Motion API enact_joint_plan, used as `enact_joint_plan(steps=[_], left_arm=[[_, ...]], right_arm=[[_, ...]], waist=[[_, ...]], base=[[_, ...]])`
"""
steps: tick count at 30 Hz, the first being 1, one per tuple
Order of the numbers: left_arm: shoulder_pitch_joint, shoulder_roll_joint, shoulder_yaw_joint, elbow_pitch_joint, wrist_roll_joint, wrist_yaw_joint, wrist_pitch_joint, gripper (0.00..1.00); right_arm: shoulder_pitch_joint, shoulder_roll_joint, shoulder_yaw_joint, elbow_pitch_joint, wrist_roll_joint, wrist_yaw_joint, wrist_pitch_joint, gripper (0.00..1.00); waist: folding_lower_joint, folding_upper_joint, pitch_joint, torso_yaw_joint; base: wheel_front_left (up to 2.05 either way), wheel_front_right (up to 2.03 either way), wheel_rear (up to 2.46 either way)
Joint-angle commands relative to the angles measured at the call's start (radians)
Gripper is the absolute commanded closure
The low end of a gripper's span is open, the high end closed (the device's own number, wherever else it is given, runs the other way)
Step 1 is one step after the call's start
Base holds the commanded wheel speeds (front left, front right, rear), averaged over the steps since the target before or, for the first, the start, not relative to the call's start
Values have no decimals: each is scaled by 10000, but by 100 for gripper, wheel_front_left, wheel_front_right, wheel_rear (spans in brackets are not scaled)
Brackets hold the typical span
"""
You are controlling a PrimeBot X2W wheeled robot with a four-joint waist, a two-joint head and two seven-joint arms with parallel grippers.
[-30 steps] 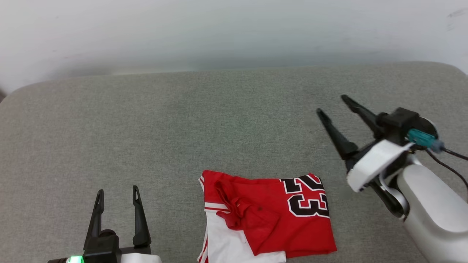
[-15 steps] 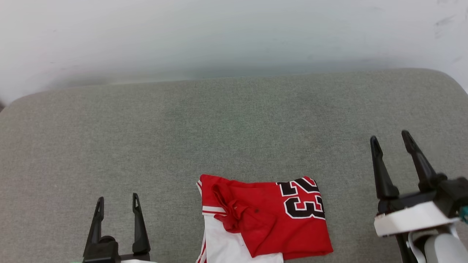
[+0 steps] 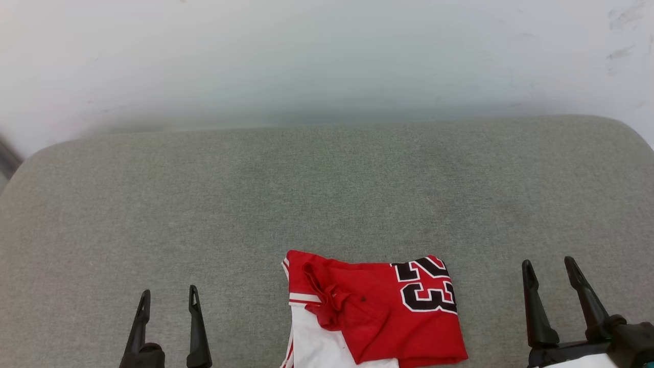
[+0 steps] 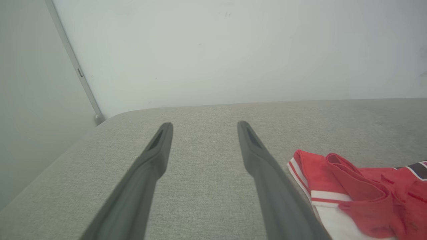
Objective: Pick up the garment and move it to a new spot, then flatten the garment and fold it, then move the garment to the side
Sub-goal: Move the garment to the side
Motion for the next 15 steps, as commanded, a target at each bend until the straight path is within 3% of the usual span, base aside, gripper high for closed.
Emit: enact_joint_plan(steps=[1, 7, 12, 15], left_arm=[[145, -43, 20, -16, 39, -17, -46, 0], [68, -67, 73, 6, 53, -79, -46, 0], [-94, -94, 126, 76, 31, -161, -46, 0], [-199, -104, 141, 100, 40, -182, -46, 0]], right_arm=[[103, 59, -12, -81, -80, -8, -11, 0], [-889, -9, -246, -500, -233, -6, -12, 0], [-2540, -963, 282, -357, -301, -8, 34, 0], [-3622, -1738, 974, -49, 31, -8, 992, 0]], waist=[[0, 0, -2, -7], [0, 0, 114, -2], [0, 0, 300, -17], [0, 0, 418, -1]], base=[[0, 0, 0], [0, 0, 0], [0, 0, 0], [0, 0, 0]])
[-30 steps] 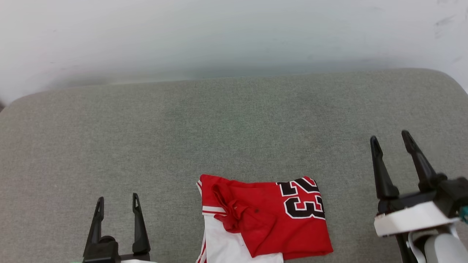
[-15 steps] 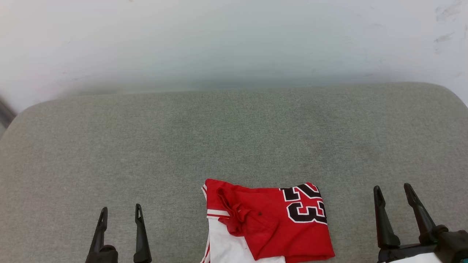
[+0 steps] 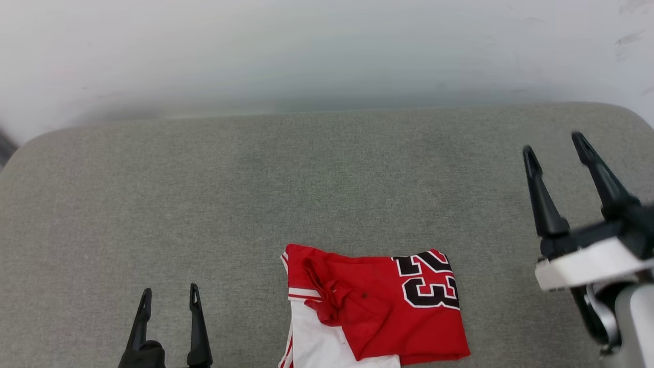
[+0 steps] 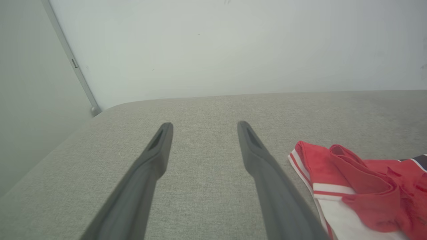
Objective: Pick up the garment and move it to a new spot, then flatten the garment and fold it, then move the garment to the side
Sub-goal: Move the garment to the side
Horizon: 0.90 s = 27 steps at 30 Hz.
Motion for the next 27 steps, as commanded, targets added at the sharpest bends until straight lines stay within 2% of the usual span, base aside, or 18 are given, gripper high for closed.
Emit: enact_joint_plan(steps=[1, 5, 11, 14, 18, 22, 27], left_arm=[[-182, -3, 38, 16, 33, -37, -46, 0], [-295, -24, 35, 50, 43, -101, -46, 0], [-566, -53, 8, 70, 27, -145, -46, 0], [-676, -63, -24, 94, 17, -199, -46, 0], [-909, -74, -59, 105, 24, -219, -46, 0], [-1166, -89, -122, 151, 53, -289, -46, 0], [-1475, -98, -210, 186, 69, -292, -46, 0]], right_arm=[[-579, -517, 396, 140, 198, -6, 664, 0], [-1620, -1801, 1762, 671, 1213, -8, 3585, 0], [-2214, -3026, 2922, 1275, 5055, -8, 7942, 0], [-2083, -3346, 3023, 1591, 6639, -6, 9367, 0], [-1863, -3481, 3021, 1904, 7510, -6, 9996, 0], [-1672, -3191, 3128, 2238, 8315, -6, 10394, 0], [-1494, -2619, 3345, 2623, 8808, -6, 10263, 0]], waist=[[0, 0, 87, 27], [0, 0, 257, 87], [0, 0, 555, 205], [0, 0, 721, 282], [0, 0, 959, 404], [0, 0, 1272, 581], [0, 0, 1629, 780]], base=[[0, 0, 0], [0, 0, 0], [0, 0, 0], [0, 0, 0], [0, 0, 0], [0, 0, 0], [0, 0, 0]])
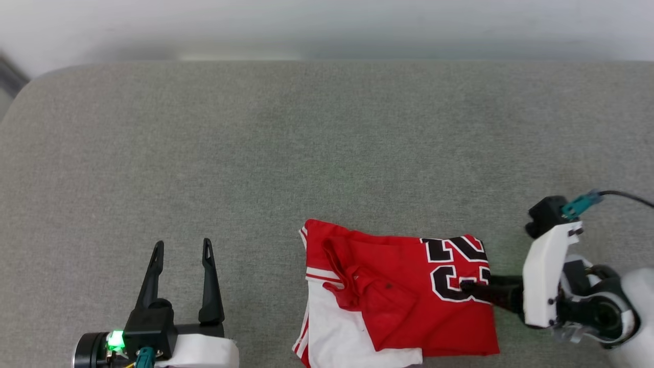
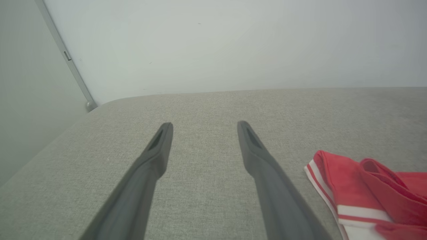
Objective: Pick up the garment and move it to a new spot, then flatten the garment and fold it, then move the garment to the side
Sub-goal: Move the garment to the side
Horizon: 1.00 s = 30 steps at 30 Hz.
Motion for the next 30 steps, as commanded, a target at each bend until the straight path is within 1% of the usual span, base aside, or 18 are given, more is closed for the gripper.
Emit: enact_joint_plan(steps=[1, 6, 10, 11, 12, 18, 22, 27, 30], left_arm=[[-135, -12, -35, -2, 53, 8, -46, 0], [-370, -22, -141, 22, 34, -30, -46, 0], [-508, -27, -175, 58, -8, -17, -46, 0], [-524, -28, -176, 66, -16, -8, -46, 0], [-557, -31, -170, 86, -45, -3, -46, 0], [-311, -34, -122, 225, -56, 4, -46, 0], [-122, -34, -86, 228, -50, 42, -46, 0], [218, -35, 46, 134, -65, 95, -37, 0], [371, -35, 159, 55, -93, 98, -36, 0]], right_arm=[[153, 95, 89, 79, 40, -5, -5, 0], [154, 519, 688, 669, 23, -11, 58, 0], [310, 583, 1346, 1191, -249, -15, -15, 0], [346, 574, 1489, 1281, -323, -17, -71, 20], [323, 580, 1732, 1400, -309, -25, -398, 100], [-242, 251, 1794, 1309, -107, -37, -1049, 100], [-785, -23, 1951, 760, 16, -9, -1464, 100], [-1349, -655, 2420, -180, -134, -6, -1697, 100], [-1718, -1232, 2644, -892, -269, -6, -1735, 100]], waist=[[0, -1, 169, 105], [0, -1, 488, 294], [0, -1, 634, 439], [0, -1, 648, 463], [0, -1, 642, 510], [0, -1, 254, 477], [0, -1, -132, 301], [0, -1, -500, -250], [0, -1, -548, -731]], base=[[0, 0, 0], [0, 0, 0], [0, 0, 0], [0, 0, 0], [0, 0, 0], [0, 0, 0], [0, 0, 0], [0, 0, 0], [0, 0, 0]])
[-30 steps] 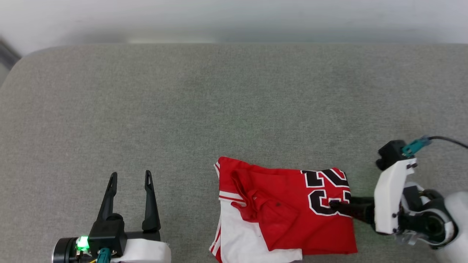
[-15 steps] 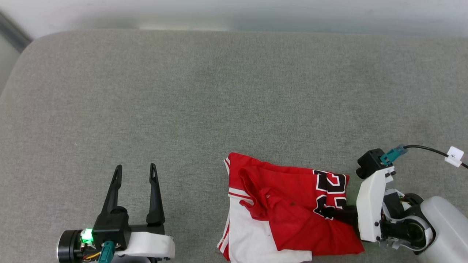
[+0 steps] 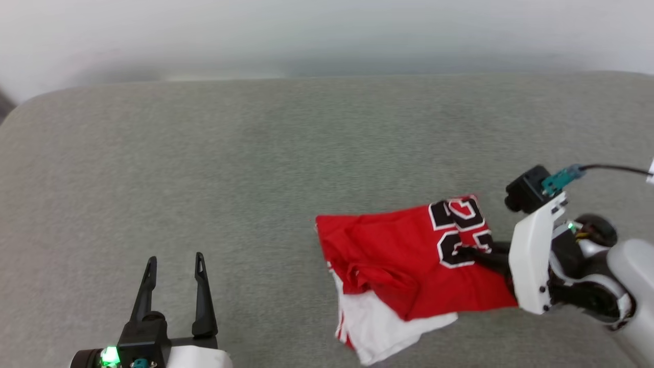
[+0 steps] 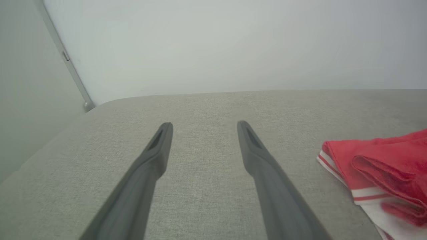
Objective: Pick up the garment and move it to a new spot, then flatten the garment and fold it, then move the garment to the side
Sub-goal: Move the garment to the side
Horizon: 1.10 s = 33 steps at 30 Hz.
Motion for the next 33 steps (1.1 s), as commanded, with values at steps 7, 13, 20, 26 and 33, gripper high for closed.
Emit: enact_joint_plan(steps=[7, 13, 20, 26, 33], left_arm=[[23, -12, 270, -284, -9, 84, -22, 0], [-408, 106, 440, -368, 148, -129, -22, 0], [-1031, 301, 353, -565, 381, -254, -22, 0], [-1388, 458, 226, -860, 490, -168, -22, 0], [-1748, 610, 86, -1159, 536, -54, -22, 0]], right_arm=[[-757, -1329, -11, -1240, -355, -8, 144, 100], [-939, -2296, -676, -1099, -666, -8, 59, 100], [-1349, -2987, -1628, 295, -1387, -8, -150, 100], [-1949, -3026, -2235, 1822, -2167, -10, -372, 100], [-2604, -2732, -3215, 3611, -2857, -10, -848, 100]], waist=[[0, 0, 327, -1753], [0, 0, 995, -2517], [0, 0, 1982, -2853], [0, 0, 2809, -2851], [0, 0, 3581, -2706]], base=[[0, 0, 0], [0, 0, 0], [0, 0, 0], [0, 0, 0], [0, 0, 0]])
